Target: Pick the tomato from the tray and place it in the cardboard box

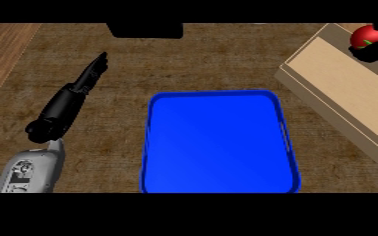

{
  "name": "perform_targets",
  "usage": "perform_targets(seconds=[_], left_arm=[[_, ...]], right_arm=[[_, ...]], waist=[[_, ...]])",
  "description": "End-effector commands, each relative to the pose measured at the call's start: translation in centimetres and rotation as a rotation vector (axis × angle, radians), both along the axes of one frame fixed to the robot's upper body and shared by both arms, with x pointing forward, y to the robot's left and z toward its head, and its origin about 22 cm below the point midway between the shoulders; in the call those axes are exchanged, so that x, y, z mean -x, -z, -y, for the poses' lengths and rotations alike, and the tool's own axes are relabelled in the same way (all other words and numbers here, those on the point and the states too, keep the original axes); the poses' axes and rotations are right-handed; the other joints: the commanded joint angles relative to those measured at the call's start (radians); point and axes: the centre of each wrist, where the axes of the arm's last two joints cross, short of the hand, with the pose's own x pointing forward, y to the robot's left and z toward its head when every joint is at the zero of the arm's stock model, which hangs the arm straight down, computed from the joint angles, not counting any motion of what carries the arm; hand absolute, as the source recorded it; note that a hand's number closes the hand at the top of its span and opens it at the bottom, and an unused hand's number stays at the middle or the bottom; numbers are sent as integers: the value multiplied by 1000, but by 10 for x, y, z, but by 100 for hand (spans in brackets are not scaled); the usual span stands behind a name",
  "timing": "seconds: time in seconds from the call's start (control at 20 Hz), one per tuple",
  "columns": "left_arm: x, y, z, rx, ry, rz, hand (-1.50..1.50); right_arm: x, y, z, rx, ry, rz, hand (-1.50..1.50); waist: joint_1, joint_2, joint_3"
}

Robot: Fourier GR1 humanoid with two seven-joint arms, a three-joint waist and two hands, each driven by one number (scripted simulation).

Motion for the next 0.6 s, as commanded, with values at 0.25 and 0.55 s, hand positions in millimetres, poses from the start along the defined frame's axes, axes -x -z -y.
perform_targets(seconds=[0.25, 0.55], left_arm=[[2, -7, 8, 15, 14, 0, 0], [2, -7, 9, 7, 22, -4, 0]], right_arm=[[10, 26, 71, -15, -24, -332, 150], [23, 30, 103, -55, -85, -508, -150]], waist=[[11, 4, 1], [20, 6, 2]])
